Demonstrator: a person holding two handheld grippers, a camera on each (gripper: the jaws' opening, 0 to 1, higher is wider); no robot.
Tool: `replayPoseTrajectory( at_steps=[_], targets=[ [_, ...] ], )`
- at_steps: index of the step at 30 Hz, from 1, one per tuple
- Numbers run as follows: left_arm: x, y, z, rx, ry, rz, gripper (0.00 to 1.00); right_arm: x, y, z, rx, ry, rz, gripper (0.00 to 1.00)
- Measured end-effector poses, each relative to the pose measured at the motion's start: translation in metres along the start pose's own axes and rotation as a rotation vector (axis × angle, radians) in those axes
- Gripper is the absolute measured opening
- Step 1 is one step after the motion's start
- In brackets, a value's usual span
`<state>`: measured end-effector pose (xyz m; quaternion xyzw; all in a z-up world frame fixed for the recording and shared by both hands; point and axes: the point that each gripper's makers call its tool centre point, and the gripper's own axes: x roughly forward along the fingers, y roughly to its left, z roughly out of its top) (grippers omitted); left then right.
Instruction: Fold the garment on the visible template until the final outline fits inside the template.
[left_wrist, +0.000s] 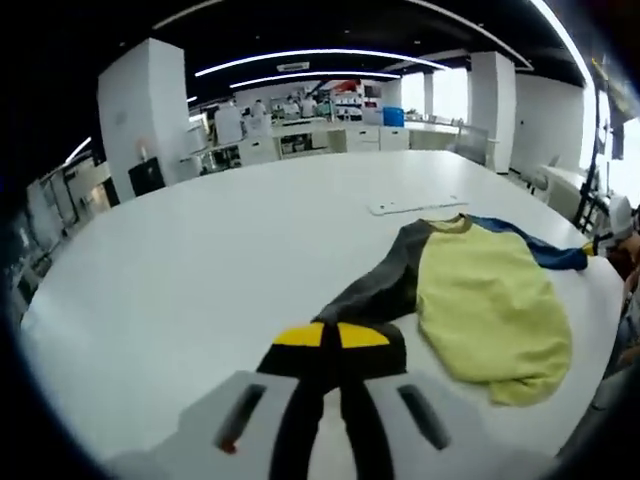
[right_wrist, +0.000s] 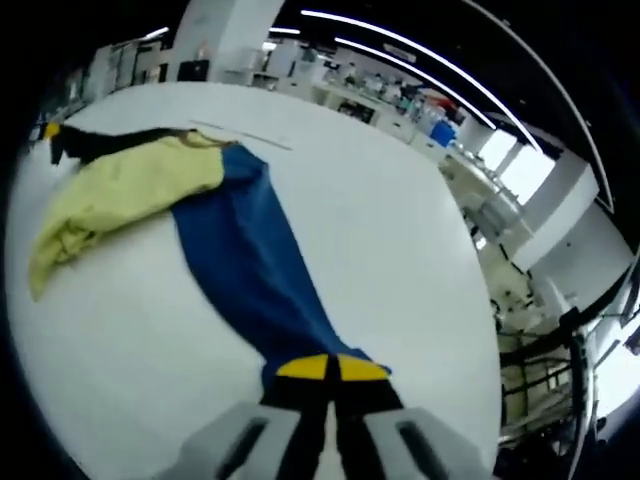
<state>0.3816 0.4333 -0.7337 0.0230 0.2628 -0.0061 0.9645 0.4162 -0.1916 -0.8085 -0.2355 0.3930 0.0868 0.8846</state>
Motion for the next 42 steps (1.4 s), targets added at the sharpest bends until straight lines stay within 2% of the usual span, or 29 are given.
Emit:
replayPoseTrajectory(
  at_steps=[4,8,9,18,19,28,34,39,42],
  targets=[
    [0.01,0.012,0.001,-0.055,-0.007,0.038,0.0,0.007,-0.009,0.001,-0.013,0.002,-0.012,0.0],
    [0.027,0.038,-0.006,-0.115,0.02,0.091,0.0,0.018,-0.024,0.005,-0.017,-0.003,-0.027,0.0],
    [0.034,0.048,-0.01,-0.155,0.031,0.109,0.0,0.02,-0.027,0.007,-0.02,-0.007,-0.029,0.0],
    [0.055,0.068,-0.023,-0.166,0.094,0.164,0.0,0.04,-0.051,0.013,-0.019,0.0,-0.031,0.0],
    [0.067,0.077,-0.025,-0.161,0.109,0.173,0.0,0.04,-0.05,0.012,-0.016,0.003,-0.03,0.0],
    [0.073,0.083,-0.034,-0.111,0.167,0.187,0.0,0.051,-0.059,0.006,-0.06,0.04,-0.006,0.0],
    [0.076,0.082,-0.036,-0.068,0.195,0.19,0.0,0.055,-0.069,0.004,-0.075,0.057,-0.016,0.0],
    [0.078,0.083,-0.039,-0.067,0.213,0.191,0.0,0.058,-0.071,0.0,-0.071,0.072,-0.011,0.0],
    [0.079,0.085,-0.043,-0.076,0.224,0.19,0.01,0.06,-0.067,-0.004,-0.061,0.085,0.017,0.0]
  ],
)
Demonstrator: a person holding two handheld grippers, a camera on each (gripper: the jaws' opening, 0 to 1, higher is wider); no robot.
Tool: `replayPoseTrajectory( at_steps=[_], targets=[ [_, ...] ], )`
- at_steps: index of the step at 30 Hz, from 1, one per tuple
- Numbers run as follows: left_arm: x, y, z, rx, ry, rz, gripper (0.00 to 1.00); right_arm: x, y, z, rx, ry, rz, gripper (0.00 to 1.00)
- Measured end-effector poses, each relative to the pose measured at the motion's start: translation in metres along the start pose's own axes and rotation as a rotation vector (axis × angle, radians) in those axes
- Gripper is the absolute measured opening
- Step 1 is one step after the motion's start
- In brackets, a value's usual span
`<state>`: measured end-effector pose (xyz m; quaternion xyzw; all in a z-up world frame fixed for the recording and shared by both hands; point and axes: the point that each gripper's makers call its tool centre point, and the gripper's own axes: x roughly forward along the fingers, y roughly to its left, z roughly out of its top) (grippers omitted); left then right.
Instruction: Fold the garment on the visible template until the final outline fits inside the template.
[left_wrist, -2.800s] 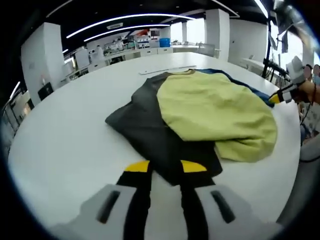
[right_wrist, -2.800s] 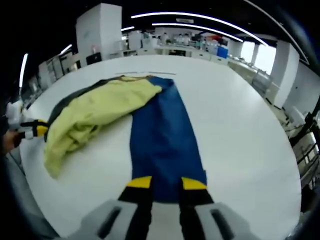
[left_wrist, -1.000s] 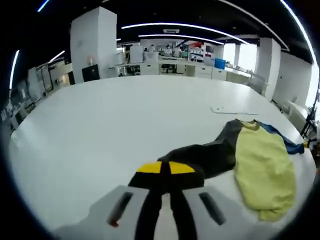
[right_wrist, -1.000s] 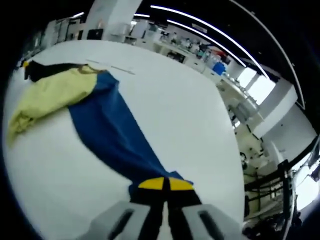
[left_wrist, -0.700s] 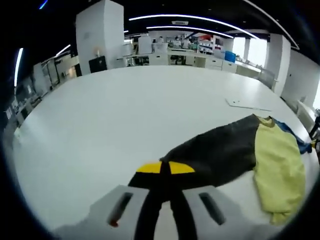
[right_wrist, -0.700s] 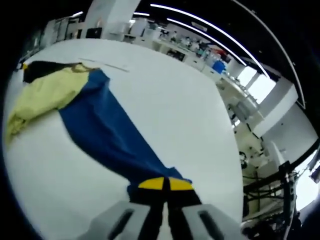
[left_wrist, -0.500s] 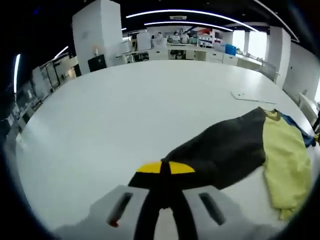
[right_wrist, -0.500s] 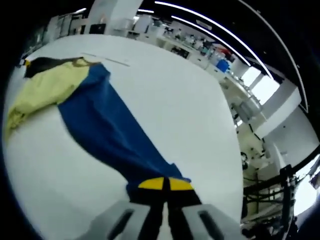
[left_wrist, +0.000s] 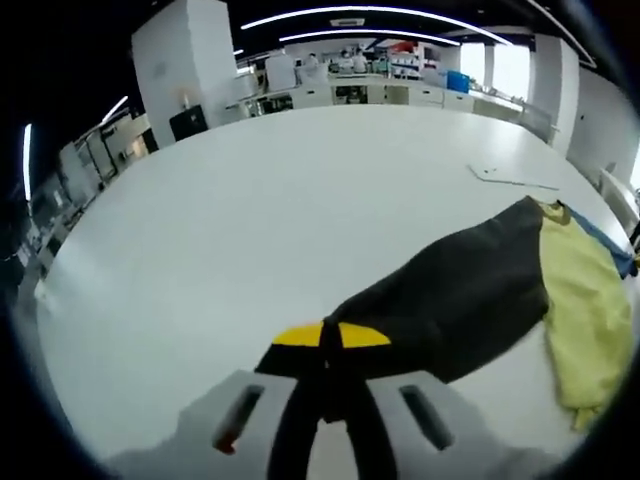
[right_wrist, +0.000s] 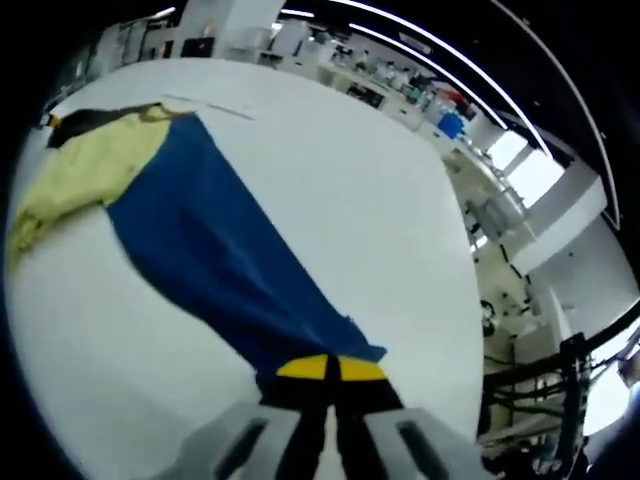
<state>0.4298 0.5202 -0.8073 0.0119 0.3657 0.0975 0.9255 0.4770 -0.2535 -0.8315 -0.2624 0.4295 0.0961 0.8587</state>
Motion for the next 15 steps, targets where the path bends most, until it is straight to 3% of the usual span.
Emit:
replayPoseTrajectory(
  at_steps=[4,8,12,15],
  targets=[
    [-0.003,0.012,-0.005,-0.004,0.01,0.036,0.12,-0.004,-0.006,0.003,0.136,-0.052,-0.021,0.0],
    [-0.008,0.018,-0.006,-0.004,-0.001,0.042,0.32,-0.009,-0.018,0.009,0.209,-0.107,-0.039,0.16],
    [-0.017,0.018,-0.009,0.093,0.0,0.036,0.36,-0.022,-0.015,0.012,0.255,-0.136,-0.031,0.41],
    [-0.02,0.02,-0.012,0.17,-0.003,0.026,0.39,-0.026,-0.008,0.013,0.27,-0.135,-0.004,0.44]
  ],
)
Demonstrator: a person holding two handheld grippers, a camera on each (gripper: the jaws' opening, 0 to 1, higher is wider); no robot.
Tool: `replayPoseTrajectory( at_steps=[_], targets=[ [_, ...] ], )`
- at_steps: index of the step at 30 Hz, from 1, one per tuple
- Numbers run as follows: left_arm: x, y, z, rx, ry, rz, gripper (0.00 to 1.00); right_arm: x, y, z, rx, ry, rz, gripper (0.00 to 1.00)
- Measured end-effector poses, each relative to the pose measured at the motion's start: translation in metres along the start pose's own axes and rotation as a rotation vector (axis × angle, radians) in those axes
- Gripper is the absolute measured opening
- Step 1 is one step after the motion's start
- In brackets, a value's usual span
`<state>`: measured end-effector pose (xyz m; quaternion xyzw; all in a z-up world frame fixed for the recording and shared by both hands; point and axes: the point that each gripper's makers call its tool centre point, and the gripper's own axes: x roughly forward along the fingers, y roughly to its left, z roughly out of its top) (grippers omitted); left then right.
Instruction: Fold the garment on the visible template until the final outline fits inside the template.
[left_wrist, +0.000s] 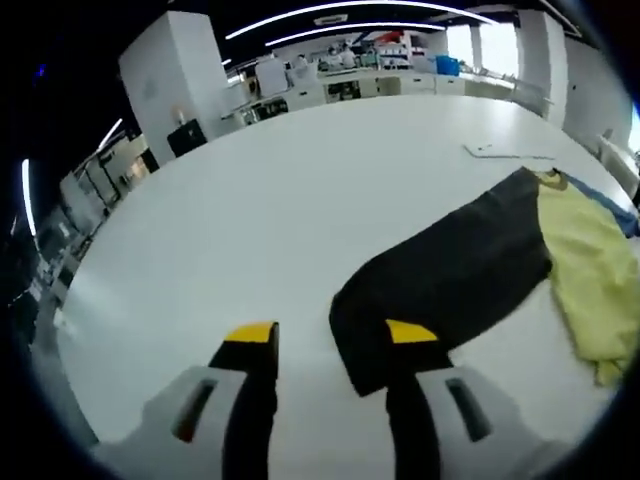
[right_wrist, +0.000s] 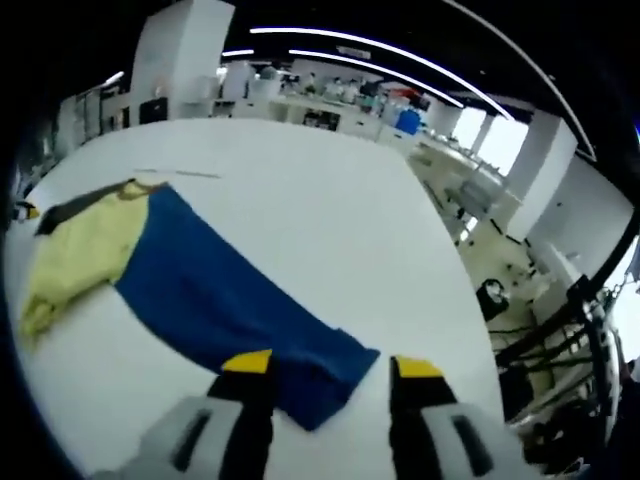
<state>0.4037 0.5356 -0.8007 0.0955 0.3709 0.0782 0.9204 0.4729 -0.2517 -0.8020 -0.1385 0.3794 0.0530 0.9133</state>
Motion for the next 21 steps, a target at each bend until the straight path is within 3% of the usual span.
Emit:
replayPoseTrajectory(
  at_steps=[2,4,6,10,16,19,21],
  targets=[
    [-0.008,-0.005,0.001,-0.021,-0.032,-0.027,0.42,-0.004,0.007,-0.002,0.011,0.003,0.015,0.51],
    [-0.015,-0.012,0.01,-0.03,-0.077,-0.078,0.49,-0.008,0.021,-0.001,0.058,-0.007,0.069,0.62],
    [-0.022,-0.017,0.009,-0.031,-0.097,-0.094,0.57,-0.018,0.04,0.001,0.124,-0.011,0.154,0.69],
    [-0.034,-0.033,0.011,-0.034,-0.16,-0.156,0.71,-0.031,0.062,0.011,0.183,-0.054,0.239,0.81],
    [-0.057,-0.058,0.01,0.037,-0.186,-0.214,0.76,-0.064,0.099,0.026,0.164,-0.128,0.349,0.97],
    [-0.075,-0.09,0.02,-0.009,-0.223,-0.306,0.78,-0.082,0.122,0.022,0.131,-0.128,0.392,1.0],
    [-0.083,-0.106,0.02,0.038,-0.231,-0.339,0.78,-0.087,0.13,0.021,0.106,-0.133,0.422,1.0]
  ],
)
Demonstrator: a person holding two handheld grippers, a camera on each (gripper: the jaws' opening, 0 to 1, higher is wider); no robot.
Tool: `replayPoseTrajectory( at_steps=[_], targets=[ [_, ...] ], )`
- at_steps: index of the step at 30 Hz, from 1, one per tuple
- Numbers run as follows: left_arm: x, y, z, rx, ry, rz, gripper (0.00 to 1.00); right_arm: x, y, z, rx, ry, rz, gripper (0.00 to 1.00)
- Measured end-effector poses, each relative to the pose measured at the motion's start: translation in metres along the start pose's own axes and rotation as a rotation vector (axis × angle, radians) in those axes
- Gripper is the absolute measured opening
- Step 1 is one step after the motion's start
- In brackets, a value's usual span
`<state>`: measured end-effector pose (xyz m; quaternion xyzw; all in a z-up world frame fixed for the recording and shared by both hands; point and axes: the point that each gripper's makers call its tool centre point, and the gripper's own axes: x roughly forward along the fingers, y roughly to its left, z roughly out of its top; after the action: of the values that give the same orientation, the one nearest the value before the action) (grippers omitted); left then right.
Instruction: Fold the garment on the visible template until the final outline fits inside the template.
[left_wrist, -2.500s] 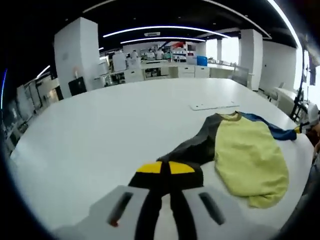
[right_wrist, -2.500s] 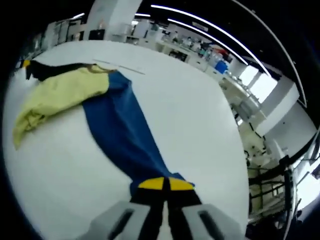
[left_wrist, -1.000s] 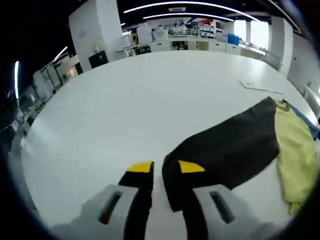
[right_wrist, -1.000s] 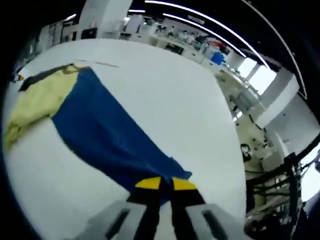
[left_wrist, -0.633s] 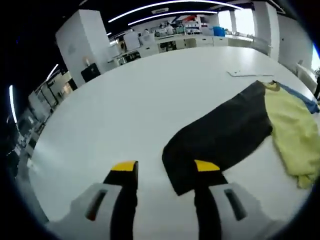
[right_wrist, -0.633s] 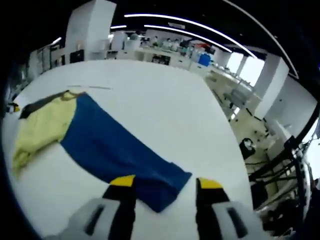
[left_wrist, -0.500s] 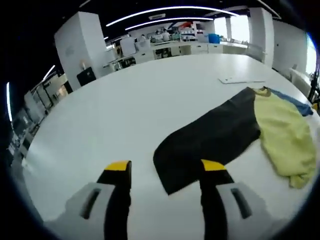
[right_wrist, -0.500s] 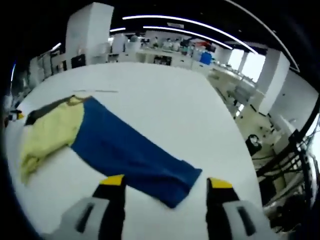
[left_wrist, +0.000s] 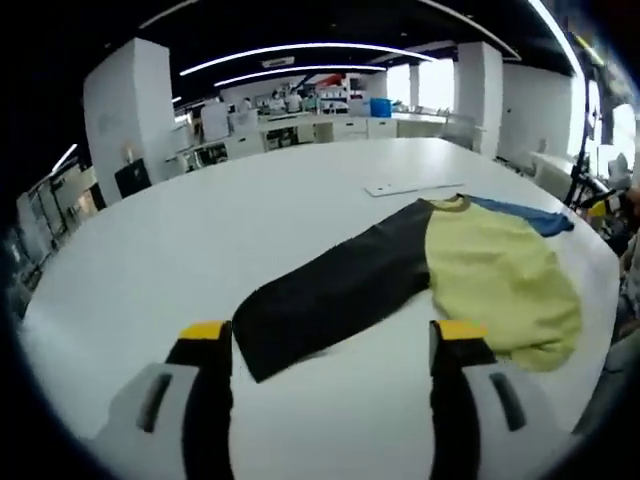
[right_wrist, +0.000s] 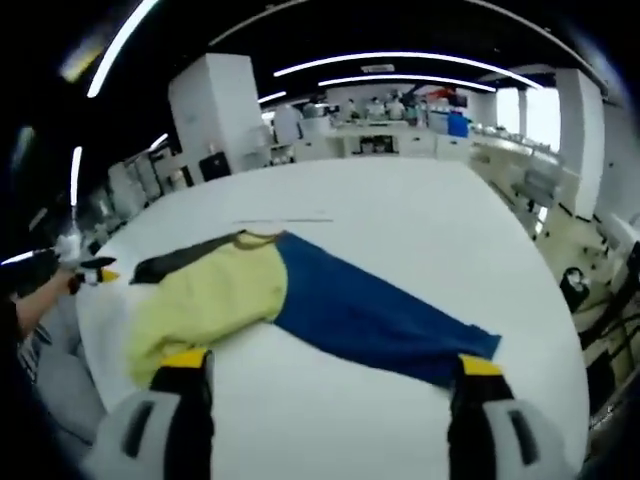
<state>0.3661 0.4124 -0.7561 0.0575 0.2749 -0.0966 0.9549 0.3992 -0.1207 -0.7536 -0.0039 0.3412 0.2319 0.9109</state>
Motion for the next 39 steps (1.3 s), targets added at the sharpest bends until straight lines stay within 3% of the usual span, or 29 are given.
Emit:
replayPoseTrajectory(
  at_steps=[1,5,8,12,20,27,31,35,39],
  targets=[
    [0.0,-0.01,0.001,0.041,0.0,-0.026,0.79,-0.001,0.006,-0.002,-0.004,0.01,0.017,1.0],
    [-0.004,-0.044,0.01,0.035,-0.021,-0.094,0.8,-0.008,0.032,-0.006,-0.048,0.015,0.068,1.0],
    [-0.007,-0.072,0.016,0.091,-0.029,-0.148,0.81,-0.012,0.047,-0.01,-0.083,0.017,0.097,1.0],
    [-0.006,-0.092,0.013,0.105,-0.029,-0.189,0.8,-0.02,0.069,-0.015,-0.089,0.017,0.138,1.0],
    [-0.009,-0.133,0.011,0.116,-0.032,-0.264,0.76,-0.03,0.092,-0.019,-0.129,-0.007,0.171,1.0],
    [-0.016,-0.184,0.017,0.109,-0.064,-0.377,0.68,-0.034,0.111,-0.033,-0.214,0.004,0.181,1.0],
    [-0.018,-0.208,0.019,0.155,-0.076,-0.421,0.61,-0.037,0.126,-0.039,-0.231,-0.008,0.21,1.0],
    [-0.019,-0.232,0.021,0.193,-0.088,-0.442,0.53,-0.04,0.137,-0.043,-0.199,-0.017,0.232,1.0],
    [-0.016,-0.243,0.023,0.214,-0.1,-0.445,0.5,-0.044,0.141,-0.045,-0.199,-0.032,0.231,1.0]
  ],
)
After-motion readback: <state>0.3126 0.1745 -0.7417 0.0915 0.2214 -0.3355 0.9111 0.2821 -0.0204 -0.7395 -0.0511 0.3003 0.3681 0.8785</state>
